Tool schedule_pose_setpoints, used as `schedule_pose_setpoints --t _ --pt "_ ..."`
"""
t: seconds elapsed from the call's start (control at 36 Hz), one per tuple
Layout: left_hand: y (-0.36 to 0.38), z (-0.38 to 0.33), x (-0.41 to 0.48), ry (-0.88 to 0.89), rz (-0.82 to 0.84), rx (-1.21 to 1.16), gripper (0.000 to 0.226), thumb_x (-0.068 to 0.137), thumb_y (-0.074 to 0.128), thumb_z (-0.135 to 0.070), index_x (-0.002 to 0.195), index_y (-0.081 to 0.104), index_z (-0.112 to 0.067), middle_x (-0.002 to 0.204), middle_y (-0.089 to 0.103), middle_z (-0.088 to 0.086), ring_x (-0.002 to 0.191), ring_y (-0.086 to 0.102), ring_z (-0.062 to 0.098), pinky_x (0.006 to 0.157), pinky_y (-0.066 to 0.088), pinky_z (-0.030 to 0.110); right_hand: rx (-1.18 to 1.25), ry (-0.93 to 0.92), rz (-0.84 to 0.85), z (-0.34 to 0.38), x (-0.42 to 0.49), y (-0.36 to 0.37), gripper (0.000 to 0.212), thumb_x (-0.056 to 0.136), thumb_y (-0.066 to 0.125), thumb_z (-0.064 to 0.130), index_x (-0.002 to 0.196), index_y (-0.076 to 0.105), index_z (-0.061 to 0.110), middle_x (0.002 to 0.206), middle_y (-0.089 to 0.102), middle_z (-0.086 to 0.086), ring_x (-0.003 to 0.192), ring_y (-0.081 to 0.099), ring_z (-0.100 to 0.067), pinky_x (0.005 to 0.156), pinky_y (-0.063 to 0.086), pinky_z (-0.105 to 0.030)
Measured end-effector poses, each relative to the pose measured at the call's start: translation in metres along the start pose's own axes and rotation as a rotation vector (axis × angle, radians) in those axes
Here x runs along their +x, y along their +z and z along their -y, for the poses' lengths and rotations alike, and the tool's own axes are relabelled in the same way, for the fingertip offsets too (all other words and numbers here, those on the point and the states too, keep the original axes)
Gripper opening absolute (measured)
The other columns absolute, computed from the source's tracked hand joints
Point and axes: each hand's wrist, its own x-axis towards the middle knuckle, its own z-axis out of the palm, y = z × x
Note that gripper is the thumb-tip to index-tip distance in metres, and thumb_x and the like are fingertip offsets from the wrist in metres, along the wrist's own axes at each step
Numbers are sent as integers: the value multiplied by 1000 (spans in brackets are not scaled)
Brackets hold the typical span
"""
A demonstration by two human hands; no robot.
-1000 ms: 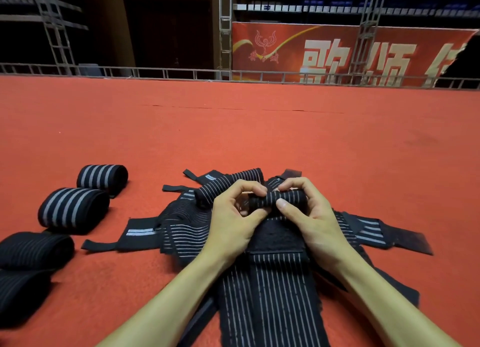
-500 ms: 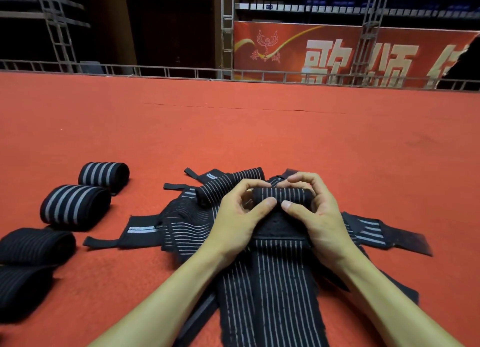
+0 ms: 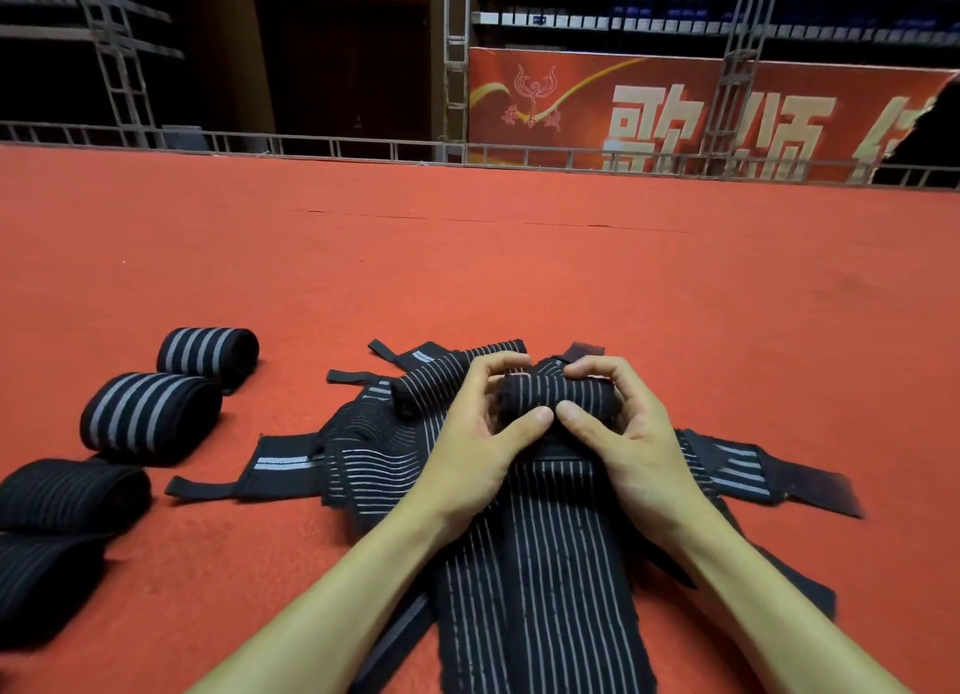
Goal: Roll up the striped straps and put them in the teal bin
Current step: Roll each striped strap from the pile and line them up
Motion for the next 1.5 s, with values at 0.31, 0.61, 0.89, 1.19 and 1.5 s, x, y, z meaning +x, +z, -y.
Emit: schedule_pose_setpoints --t 0.31,0.61,0.89,1.19,1.5 --pt "3 -5 -4 -140 133 -74 18 105 42 -24 121 45 -31 86 71 -10 85 68 5 75 54 22 9 -20 38 3 -3 5 29 84 63 17 103 59 37 109 59 -1 103 56 -23 95 48 -53" --pt "-1 2 2 33 27 -23 24 95 58 -2 108 59 -22 95 69 -11 90 63 8 82 52 28 122 23 32 5 -3 6 30 84 65 17 107 61 34 105 64 -5 96 62 -19 85 55 -37" --pt "2 -2 -1 89 27 71 32 90 54 16 106 56 -11 96 67 -16 95 63 1 82 50 17 88 26 14 5 -2 9 19 86 64 26 103 61 34 108 67 -9 98 66 -19 83 54 -30" --pt "4 3 0 -141 106 -127 30 86 64 -42 112 55 -32 112 69 2 105 65 18 96 52 41 110 -49 -23 9 -4 9 20 79 68 21 94 62 33 101 65 6 94 62 -13 82 52 -25" --pt "3 5 4 -86 40 -259 26 83 61 -19 108 54 -19 92 71 -2 86 66 16 78 54 34 70 -96 -22 8 -5 12 18 78 70 26 93 63 33 103 66 11 99 62 -10 88 49 -25"
